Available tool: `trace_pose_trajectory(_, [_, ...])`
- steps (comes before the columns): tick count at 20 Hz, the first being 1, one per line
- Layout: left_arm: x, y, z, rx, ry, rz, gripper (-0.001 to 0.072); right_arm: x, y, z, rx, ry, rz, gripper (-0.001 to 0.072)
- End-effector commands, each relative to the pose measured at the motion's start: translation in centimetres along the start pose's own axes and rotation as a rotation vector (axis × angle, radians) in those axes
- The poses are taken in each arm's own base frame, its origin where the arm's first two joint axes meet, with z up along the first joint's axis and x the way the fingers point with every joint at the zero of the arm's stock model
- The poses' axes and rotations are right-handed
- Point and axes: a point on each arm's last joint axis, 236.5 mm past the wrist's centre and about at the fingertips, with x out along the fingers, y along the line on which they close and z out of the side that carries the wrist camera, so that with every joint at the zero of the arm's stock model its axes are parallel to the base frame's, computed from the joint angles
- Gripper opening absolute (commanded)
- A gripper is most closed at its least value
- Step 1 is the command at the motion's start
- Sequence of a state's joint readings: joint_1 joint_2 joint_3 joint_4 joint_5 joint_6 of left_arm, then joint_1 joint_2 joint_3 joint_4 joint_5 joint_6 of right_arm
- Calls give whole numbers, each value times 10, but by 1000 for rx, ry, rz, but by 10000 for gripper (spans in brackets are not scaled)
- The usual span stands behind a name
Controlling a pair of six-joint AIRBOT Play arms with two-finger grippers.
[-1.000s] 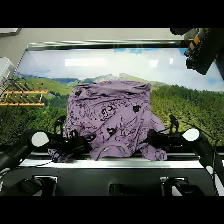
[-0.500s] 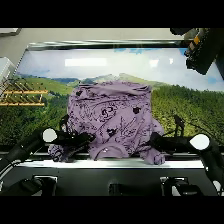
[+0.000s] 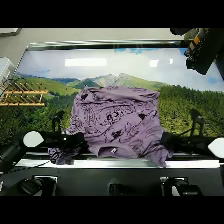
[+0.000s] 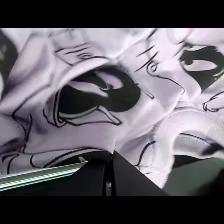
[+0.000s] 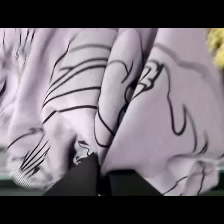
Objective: Fold the clothes and pants, and hang the long-sleeved shirts on hangers.
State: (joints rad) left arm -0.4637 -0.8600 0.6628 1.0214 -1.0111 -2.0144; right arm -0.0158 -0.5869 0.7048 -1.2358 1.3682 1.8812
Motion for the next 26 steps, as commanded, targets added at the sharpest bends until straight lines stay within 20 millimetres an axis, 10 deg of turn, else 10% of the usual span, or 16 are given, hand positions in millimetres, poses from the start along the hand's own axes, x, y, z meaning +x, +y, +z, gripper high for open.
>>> trace_pose_trajectory(1, [-19,-33,24,61,-78,-63,23,-8,8,55,-10,-86,-36,45])
trace_pose_trajectory(7, [20,-25,93,40,-69,7,24,59,46,145,30,-65,70,46])
trace_pose_trajectory(14, [82,-4,141,-9,34,6,25,123,44,162,55,9,100,173])
trace_pose_trajectory(17, [76,-4,159,16,4,-4,82,109,48,175,-28,-51,97,298])
trace_pose_trajectory(20, [54,2,175,39,-3,-14,325,60,61,183,-200,-139,85,354])
trace_pose_trajectory(23, [22,18,190,51,-17,-7,331,19,81,170,-312,-200,87,359])
trace_pose_trajectory(26, [-13,49,194,76,-46,96,331,38,100,130,-447,-122,-10,359])
